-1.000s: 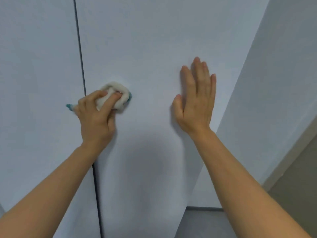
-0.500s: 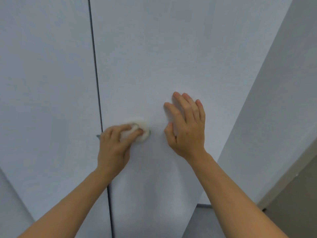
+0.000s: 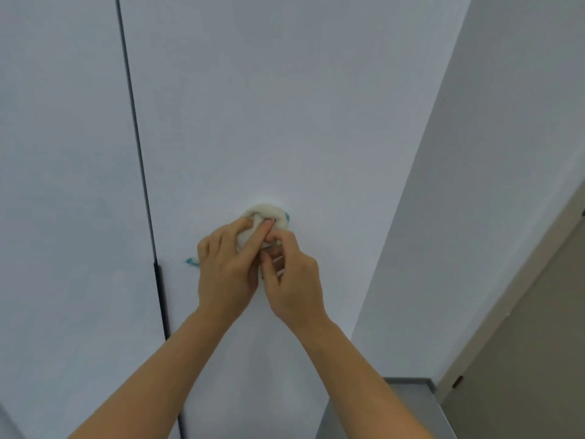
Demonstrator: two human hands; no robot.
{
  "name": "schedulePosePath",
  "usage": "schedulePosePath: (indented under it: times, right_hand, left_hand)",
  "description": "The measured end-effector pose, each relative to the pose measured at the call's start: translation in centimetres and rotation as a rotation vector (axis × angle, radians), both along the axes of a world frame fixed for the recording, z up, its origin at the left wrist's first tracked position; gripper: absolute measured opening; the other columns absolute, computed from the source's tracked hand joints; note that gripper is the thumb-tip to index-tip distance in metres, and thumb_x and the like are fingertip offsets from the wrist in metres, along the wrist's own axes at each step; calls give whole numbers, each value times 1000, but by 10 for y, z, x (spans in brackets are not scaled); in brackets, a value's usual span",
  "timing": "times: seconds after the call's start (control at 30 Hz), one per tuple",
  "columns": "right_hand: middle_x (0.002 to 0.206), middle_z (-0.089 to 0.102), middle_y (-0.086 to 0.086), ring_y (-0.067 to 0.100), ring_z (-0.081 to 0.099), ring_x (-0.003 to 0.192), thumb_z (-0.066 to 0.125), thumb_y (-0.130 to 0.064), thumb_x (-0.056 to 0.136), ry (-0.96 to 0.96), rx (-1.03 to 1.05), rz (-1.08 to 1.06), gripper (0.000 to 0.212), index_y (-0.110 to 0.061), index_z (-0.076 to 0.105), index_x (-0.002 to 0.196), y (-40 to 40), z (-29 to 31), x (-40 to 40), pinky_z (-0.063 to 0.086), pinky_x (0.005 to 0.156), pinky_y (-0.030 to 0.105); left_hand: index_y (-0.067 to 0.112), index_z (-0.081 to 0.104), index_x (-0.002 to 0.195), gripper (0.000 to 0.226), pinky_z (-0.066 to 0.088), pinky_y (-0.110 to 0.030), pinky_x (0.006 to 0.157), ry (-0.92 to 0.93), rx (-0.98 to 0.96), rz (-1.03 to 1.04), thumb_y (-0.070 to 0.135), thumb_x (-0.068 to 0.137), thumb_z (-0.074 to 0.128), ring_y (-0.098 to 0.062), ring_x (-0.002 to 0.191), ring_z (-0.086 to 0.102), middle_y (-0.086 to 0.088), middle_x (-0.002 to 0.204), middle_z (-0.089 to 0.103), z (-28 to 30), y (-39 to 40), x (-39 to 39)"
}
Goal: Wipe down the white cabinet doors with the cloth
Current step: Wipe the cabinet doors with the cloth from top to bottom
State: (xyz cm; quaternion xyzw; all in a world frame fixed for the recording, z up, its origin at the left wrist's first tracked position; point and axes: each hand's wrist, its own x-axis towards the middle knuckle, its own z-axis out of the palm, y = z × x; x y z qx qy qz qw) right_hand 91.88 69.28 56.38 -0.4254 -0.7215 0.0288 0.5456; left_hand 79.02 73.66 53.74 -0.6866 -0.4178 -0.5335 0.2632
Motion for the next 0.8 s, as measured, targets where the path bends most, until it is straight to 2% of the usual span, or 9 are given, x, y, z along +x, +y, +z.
schedulePosePath:
  times: [0.13, 0.2, 0.33, 0.43, 0.53, 0.6, 0.67, 0.77, 0.8]
  right_hand:
    - [79, 71, -2, 15, 67, 64, 62, -14, 101, -20, 44, -79, 13, -17, 55, 112, 4, 4, -10, 57, 62, 38]
    - [76, 70, -1, 18, 65, 60, 63, -15, 99, -109, 112, -114, 25, -22, 51, 120, 7, 13, -11, 57, 59, 39]
    - [80, 70, 1, 24, 65, 61, 61, -28, 101, -292, 174, -164, 40, -23, 54, 141, 10, 24, 0, 57, 55, 39]
    - [84, 69, 1, 23, 65, 66, 65, -35, 99, -353, 191, -193, 37, -20, 64, 133, 15, 23, 21, 57, 56, 41]
    - [84, 69, -2, 19, 63, 64, 67, -24, 97, -344, 211, -148, 26, -18, 72, 122, 3, 9, 37, 56, 56, 41]
    - [87, 72, -3, 17, 65, 68, 68, -19, 96, -245, 291, -235, 20, -18, 75, 114, -9, 3, 57, 56, 60, 38]
    - [100, 71, -2, 22, 66, 85, 66, -18, 96, -33, 341, -412, 22, -16, 71, 118, -16, 5, 88, 57, 71, 40]
    - [125, 53, -11, 19, 54, 113, 56, -34, 103, 421, 51, -477, 43, -19, 51, 144, -14, 14, 130, 51, 98, 44]
    - [132, 49, -14, 13, 51, 121, 50, -40, 106, 478, -78, -454, 49, -22, 44, 151, -10, 11, 137, 47, 107, 42]
  left_hand:
    - [31, 61, 139, 46, 43, -44, 75, 63, -32, -10, 17, 95, 64, -32, 92, 55, -13, 115, 59, 13, -4, -19]
    - [31, 55, 142, 52, 46, -38, 60, 58, -72, -52, 18, 93, 67, -28, 84, 53, -10, 110, 53, 21, -6, -25]
    - [23, 45, 141, 59, 50, -33, 56, -11, -132, -159, 24, 90, 75, -23, 97, 57, -8, 119, 51, 21, -15, -34]
    - [25, 50, 134, 48, 55, -41, 55, -2, -149, -157, 14, 92, 69, -25, 103, 57, -6, 122, 50, 11, -19, -45]
    - [28, 55, 136, 54, 54, -42, 54, 27, -109, -106, -1, 90, 61, -30, 105, 57, -4, 123, 50, 18, -18, -42]
    - [28, 60, 133, 56, 53, -38, 63, -30, -36, -79, -5, 87, 58, -32, 109, 57, -4, 124, 50, 38, -18, -44]
    - [23, 64, 127, 54, 49, -34, 76, -181, 68, -86, -6, 83, 53, -31, 109, 57, -2, 119, 51, 69, -15, -49]
    - [21, 62, 123, 56, 46, -32, 81, -285, 209, -86, -11, 81, 45, -29, 100, 52, 9, 115, 38, 114, -1, -54]
    - [23, 60, 125, 57, 45, -31, 79, -271, 199, -62, -11, 81, 43, -27, 100, 50, 6, 115, 39, 119, 2, -48]
